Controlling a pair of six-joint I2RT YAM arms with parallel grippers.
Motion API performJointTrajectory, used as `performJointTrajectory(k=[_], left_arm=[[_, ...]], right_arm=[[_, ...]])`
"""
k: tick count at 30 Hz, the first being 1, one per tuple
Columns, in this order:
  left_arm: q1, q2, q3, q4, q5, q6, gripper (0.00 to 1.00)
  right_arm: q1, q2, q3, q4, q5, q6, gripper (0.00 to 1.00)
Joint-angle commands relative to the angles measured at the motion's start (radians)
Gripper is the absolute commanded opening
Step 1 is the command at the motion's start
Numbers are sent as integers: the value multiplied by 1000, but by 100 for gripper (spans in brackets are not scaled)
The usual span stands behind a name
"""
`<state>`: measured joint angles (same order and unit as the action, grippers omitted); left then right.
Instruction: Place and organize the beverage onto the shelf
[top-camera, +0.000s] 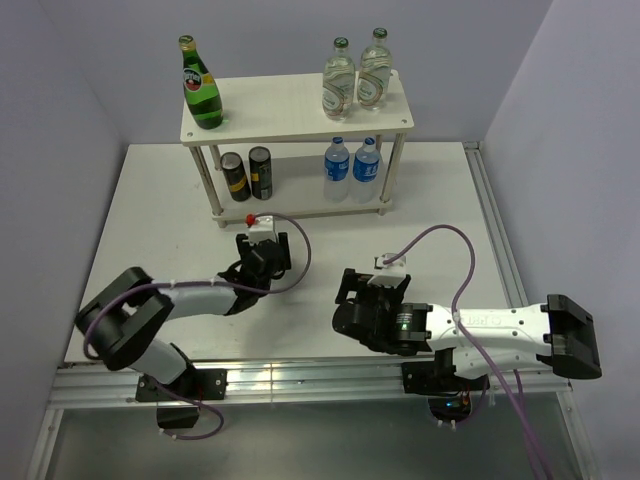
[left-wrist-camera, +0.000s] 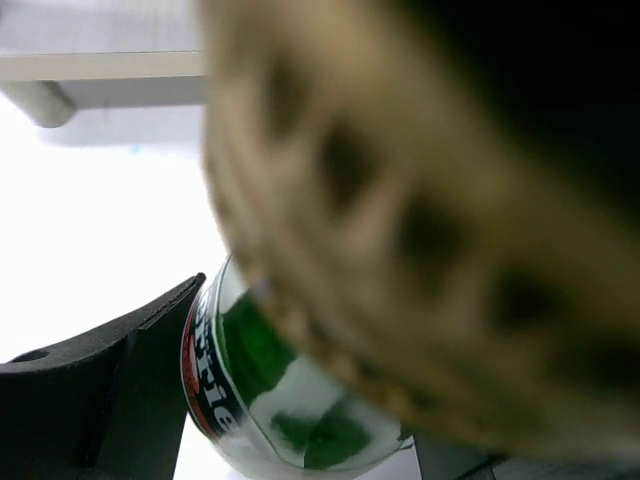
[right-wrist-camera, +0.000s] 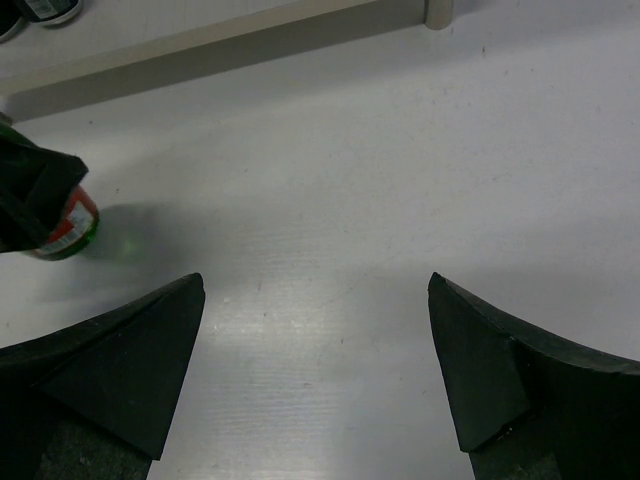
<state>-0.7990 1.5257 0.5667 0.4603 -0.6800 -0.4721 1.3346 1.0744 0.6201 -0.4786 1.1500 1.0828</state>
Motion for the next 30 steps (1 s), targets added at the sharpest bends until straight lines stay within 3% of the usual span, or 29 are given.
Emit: performJointTrajectory(k=[1,6,7,14,22,30], left_arm=[[-12,-204,140,-184,-46,-46,0],[-12,-323,312,-414,-38,-10,0],[-12,-326,402,-504,-42,-4,0],[-12,-289,803,-702,-65,101,0],[15,-138,1201,-770,-58,231,0],[145,-19,1326,-692,17,273,0]], right_arm=[[-5,-27,-14,18,27,8,100],[-3,-39,-19,24,25,5,100],[-5,-42,-19,26,25,3,100],[-3,-39,-13,9,34,19,100],[-3,-59,-17,2,39,25,100],[-3,-106,-34,-31,53,58,100]])
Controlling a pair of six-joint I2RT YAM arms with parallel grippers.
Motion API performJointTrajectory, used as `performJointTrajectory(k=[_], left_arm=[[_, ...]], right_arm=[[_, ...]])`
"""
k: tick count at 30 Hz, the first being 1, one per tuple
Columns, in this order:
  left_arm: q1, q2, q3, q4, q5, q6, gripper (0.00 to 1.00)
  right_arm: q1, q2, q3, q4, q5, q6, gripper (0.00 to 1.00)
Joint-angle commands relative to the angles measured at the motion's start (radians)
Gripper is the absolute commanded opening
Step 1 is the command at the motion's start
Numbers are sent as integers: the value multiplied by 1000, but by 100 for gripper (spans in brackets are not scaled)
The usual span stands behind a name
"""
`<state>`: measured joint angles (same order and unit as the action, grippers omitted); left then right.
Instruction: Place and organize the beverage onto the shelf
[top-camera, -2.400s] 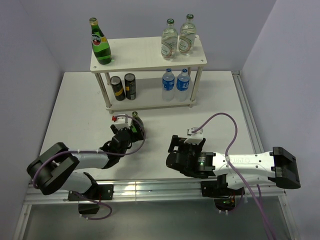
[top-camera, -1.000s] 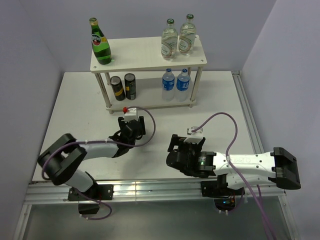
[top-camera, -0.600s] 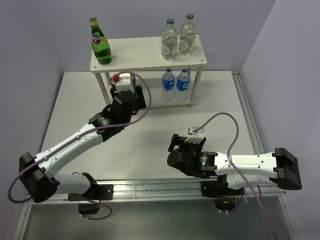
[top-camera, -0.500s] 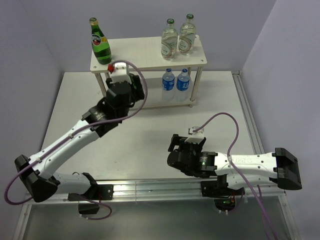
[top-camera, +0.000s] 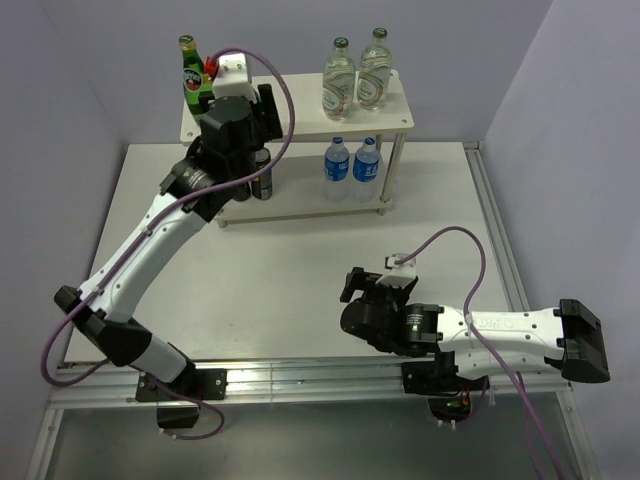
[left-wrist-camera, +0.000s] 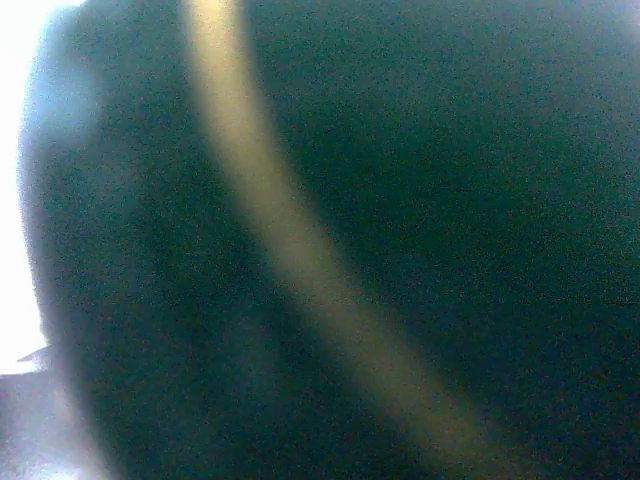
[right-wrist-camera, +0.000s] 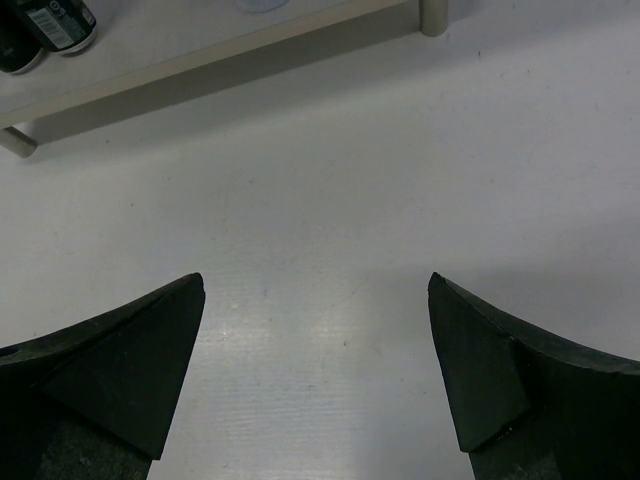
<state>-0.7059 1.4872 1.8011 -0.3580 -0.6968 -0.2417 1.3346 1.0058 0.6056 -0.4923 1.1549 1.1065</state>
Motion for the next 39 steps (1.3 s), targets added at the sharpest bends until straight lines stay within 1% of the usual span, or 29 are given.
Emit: performJointTrajectory(k=[1,5,7,12,18,30,35,38,39], left_arm=[[66,45,119,137,42,45,0],[124,126,211,140,89,70,0],[137,160,254,145,106,74,0],[146,226,340,142,92,93,0],[157,243,343,156,83,99,0],[201,274,313,139,103,58,1],[207,275,293,145,114,51,8],[207,278,294,143,111,51,16],[207,280,294,145,108,51,21]], right_arm=[[-3,-41,-23,-12,46,33,100],[-3,-44,-26,-15,43,38,100],[-2,-42,-23,-20,43,45,99],[-3,-49,-26,-29,45,53,99],[-3,-52,-27,-29,45,55,99],[-2,-47,-27,-34,46,59,99],[-3,-42,-24,-35,48,62,99],[-2,-39,-24,-37,46,62,99],[-2,-39,-23,-37,48,64,99]])
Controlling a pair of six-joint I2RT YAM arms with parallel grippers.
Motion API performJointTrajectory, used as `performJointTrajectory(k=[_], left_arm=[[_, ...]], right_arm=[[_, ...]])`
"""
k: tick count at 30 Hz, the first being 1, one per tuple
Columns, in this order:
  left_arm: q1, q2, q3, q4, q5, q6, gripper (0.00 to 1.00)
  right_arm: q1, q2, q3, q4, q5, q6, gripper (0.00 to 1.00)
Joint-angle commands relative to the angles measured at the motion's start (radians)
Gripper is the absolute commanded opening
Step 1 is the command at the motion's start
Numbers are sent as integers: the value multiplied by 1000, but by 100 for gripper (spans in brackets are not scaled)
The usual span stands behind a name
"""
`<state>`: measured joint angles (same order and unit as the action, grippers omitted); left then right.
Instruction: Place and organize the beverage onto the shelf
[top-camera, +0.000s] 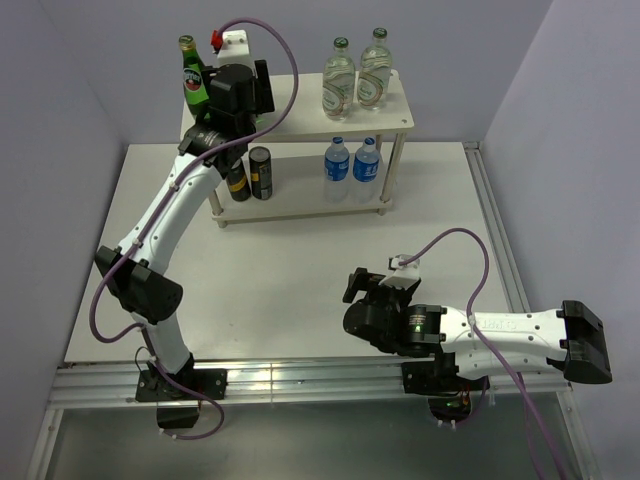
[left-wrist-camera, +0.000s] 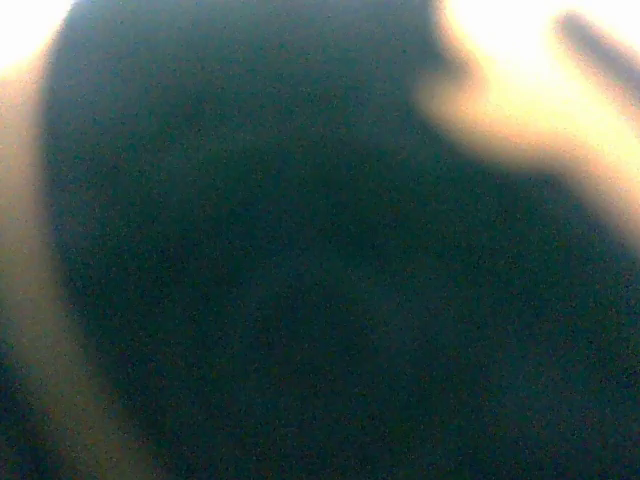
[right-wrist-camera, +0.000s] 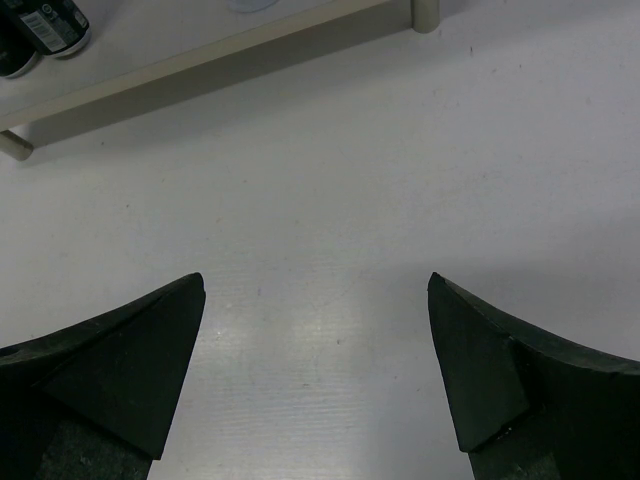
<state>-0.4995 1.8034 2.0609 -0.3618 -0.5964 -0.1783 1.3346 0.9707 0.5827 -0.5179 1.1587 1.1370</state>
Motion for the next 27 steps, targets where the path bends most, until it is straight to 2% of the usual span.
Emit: performJointTrajectory(k=[1,2,5,6,9,17,27], left_arm=[[1,-36,34,149,7,-12,23],[1,-38,31,149,4,-12,25],[1,-30,28,146,0,-13,39],[1,-29,25,146,-3,-13,49],[3,-26,18,143,-9,-15,59],[1,1,27,132,-6,-13,73],[7,24,39,126,0,-21,77]], right_arm=[[-3,-4,-1,-11,42,33,99],[-2,-4,-1,-13,44,33,99],[-2,-4,0,-11,44,33,99],[-3,-3,0,-11,44,33,99],[-2,-3,-1,-11,42,35,99],[-2,-3,0,-13,42,35,99],[-3,-1,-1,-8,42,32,99]])
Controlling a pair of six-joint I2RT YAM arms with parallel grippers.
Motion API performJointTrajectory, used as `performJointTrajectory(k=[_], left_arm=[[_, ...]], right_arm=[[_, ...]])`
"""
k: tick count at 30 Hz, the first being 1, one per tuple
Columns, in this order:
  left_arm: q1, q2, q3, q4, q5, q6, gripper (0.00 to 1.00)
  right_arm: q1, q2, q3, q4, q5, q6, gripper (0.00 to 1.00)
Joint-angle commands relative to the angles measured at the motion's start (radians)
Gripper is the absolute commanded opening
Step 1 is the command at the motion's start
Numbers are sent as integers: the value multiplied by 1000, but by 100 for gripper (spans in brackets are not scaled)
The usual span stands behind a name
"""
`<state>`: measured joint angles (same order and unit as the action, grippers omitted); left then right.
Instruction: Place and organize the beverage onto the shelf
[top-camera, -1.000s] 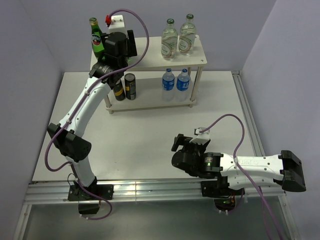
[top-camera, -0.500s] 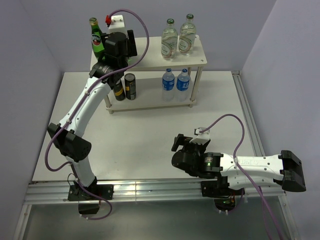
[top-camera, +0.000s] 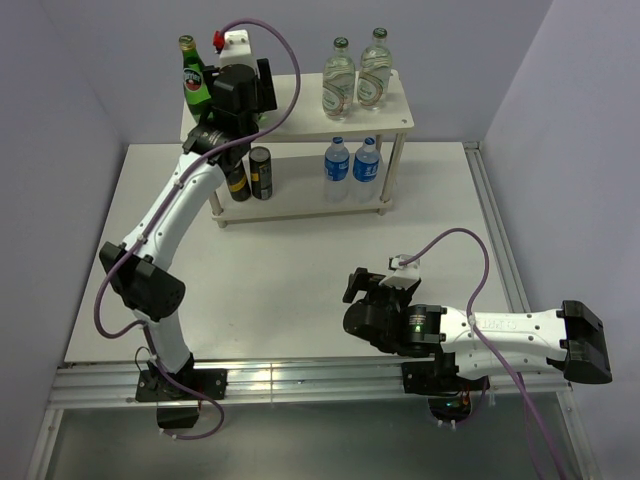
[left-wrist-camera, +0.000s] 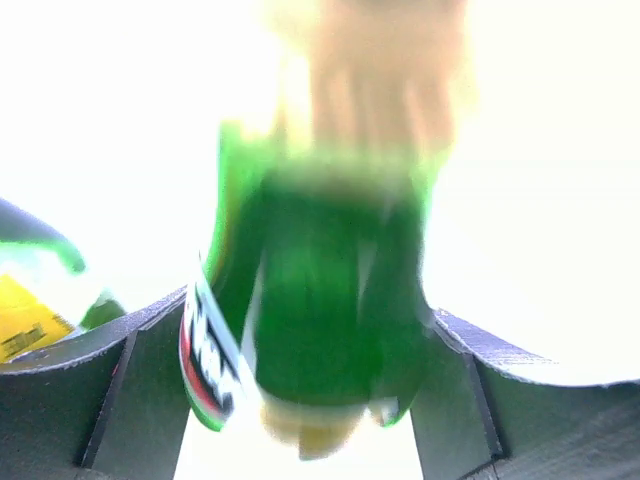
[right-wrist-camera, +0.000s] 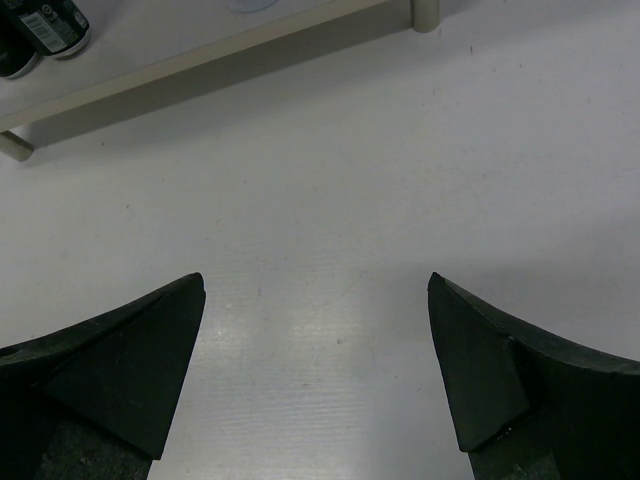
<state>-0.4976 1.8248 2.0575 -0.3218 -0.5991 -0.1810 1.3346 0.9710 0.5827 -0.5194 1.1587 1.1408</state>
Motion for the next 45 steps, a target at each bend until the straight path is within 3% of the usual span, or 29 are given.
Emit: performJointTrajectory(k=[1,12,17,23,34,45], left_arm=[[5,4,41,83,5,-20,77],[13,4,10,84,5,-34,80],[11,-41,-51,93,9,-49,90],[13,-96,-129,107,18,-64,94],[4,-176,-253,127,16,-90,95],[-81,-337,-462,153,-64,-116,97]], right_arm=[[-2,-2,-1,-7,44,28,99],[-2,5,3,-4,44,23,99],[-3,3,2,-5,47,25,99],[-2,3,2,-7,48,30,99],[-2,8,8,-16,52,37,99],[-2,8,9,-25,55,46,99]])
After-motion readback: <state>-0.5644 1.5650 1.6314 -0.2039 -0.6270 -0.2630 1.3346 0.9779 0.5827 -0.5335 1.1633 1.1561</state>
